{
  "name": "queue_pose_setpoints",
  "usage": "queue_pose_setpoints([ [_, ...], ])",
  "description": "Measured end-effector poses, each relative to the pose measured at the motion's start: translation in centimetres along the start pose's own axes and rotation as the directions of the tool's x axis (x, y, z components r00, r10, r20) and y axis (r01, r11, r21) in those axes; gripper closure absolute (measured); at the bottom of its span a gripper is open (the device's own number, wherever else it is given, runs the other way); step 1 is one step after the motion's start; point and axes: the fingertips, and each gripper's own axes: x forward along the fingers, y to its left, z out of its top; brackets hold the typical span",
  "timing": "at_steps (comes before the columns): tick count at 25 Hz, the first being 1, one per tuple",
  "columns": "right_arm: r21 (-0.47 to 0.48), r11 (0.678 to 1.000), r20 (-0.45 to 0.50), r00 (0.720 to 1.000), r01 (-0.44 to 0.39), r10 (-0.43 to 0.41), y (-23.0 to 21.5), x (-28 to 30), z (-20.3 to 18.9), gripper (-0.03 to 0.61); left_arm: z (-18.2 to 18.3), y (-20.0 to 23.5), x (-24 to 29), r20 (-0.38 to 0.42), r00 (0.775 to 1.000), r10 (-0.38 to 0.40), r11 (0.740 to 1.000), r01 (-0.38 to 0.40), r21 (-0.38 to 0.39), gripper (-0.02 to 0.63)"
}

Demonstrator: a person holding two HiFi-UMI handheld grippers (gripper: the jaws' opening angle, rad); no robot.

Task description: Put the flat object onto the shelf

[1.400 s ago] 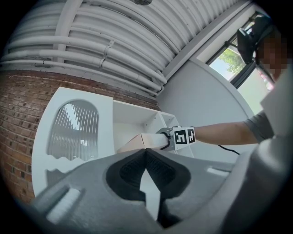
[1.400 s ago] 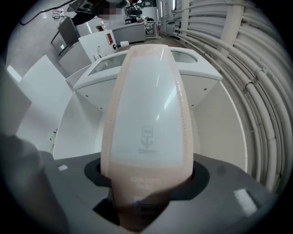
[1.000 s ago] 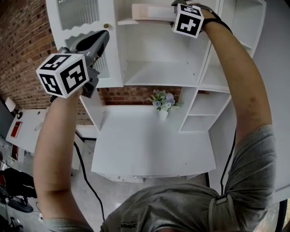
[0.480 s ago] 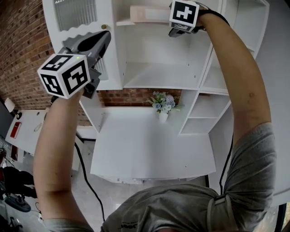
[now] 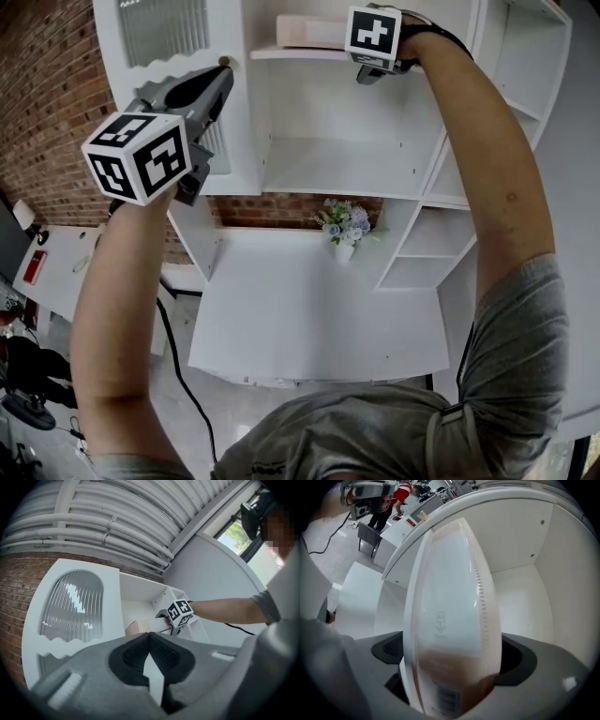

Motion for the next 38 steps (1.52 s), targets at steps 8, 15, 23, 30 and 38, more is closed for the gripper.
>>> queue_pose_setpoints([
  [8, 0.016, 1.000, -0.019, 1.000, -0.015, 0.015, 0.1, 0.2, 0.1, -0.011, -0.6, 0.7, 0.8, 0.004, 1.000, -0.010, 1.000, 0.010, -0.005, 0.615],
  [15, 0.012, 1.000, -0.012, 1.000, -0.015, 0.016, 0.1, 0.3, -0.3, -0.017, -0.8, 0.2, 2.6, 0.011, 1.000, -0.030, 0.999, 0.030, -0.011, 0.615],
  [23, 0.063, 0.998, 0.164, 0.986, -0.018, 0.008, -0.8, -2.1, 2.0, -0.018, -0.7, -0.4, 3.4, 0.004, 0.999, -0.054, 0.998, 0.054, -0.023, 0.615],
  [30, 0.172, 0.984, 0.456, 0.883, 0.035, -0.111, -1.7, -8.3, 3.6, -0.017, -0.4, -1.3, 2.4, 0.004, 0.999, -0.043, 0.999, 0.043, -0.011, 0.615],
  [38, 0.462, 0.886, 0.713, 0.581, 0.033, -0.393, -0.5, -16.8, 0.6, 0.245, -0.6, -1.9, 0.1, -0.002, 0.999, -0.033, 0.999, 0.033, -0.010, 0.615],
])
